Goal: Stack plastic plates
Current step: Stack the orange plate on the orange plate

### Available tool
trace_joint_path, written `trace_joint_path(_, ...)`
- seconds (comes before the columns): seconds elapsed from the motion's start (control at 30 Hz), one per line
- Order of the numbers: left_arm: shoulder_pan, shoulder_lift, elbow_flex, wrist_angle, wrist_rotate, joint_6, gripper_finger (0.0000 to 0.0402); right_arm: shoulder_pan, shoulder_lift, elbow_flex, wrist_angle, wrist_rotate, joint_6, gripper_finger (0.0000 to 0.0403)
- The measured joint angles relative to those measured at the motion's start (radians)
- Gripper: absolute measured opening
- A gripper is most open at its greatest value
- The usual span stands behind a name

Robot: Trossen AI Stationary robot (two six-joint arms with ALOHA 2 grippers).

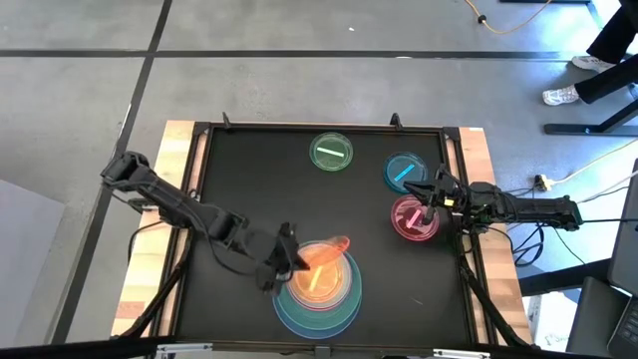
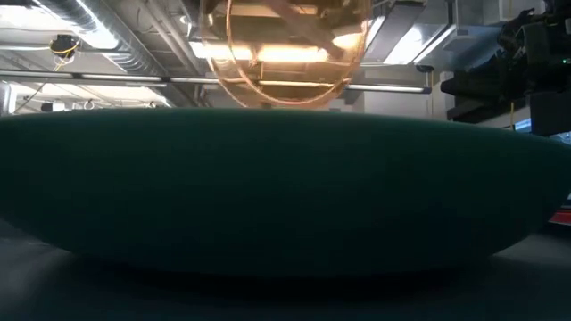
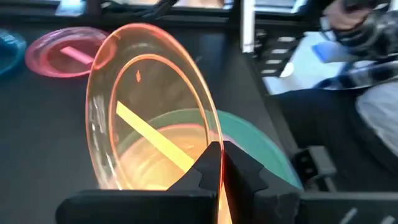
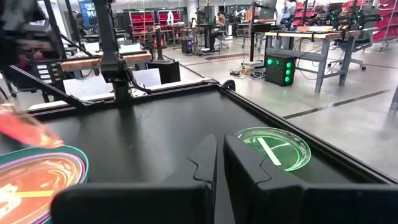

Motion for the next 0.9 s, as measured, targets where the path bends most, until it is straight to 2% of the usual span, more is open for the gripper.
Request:
trace_joint_path(0.27,-0.052,0.085,0.0,0.009,-0.046,-0.088,0.0006,0.0,0.0,0.0,0.0,0.0,-0.001,0.0025)
trace_joint_path(0.5,-0.043,0.151,0.0,0.008,-0.054,-0.189,0.0009,0.0,0.0,0.0,0.0,0.0,-0.002,0.0025)
trace_joint_path(0.73,-0.03,0.177,0.0,0.002,-0.038,-0.247,0.0067,0.0,0.0,0.0,0.001,-0.001,-0.002,0.0025)
trace_joint_path(0.9,-0.044,0.177,0.0,0.048,-0.049,-0.165,0.0109,0.0,0.0,0.0,0.0,-0.002,-0.002,0.0025)
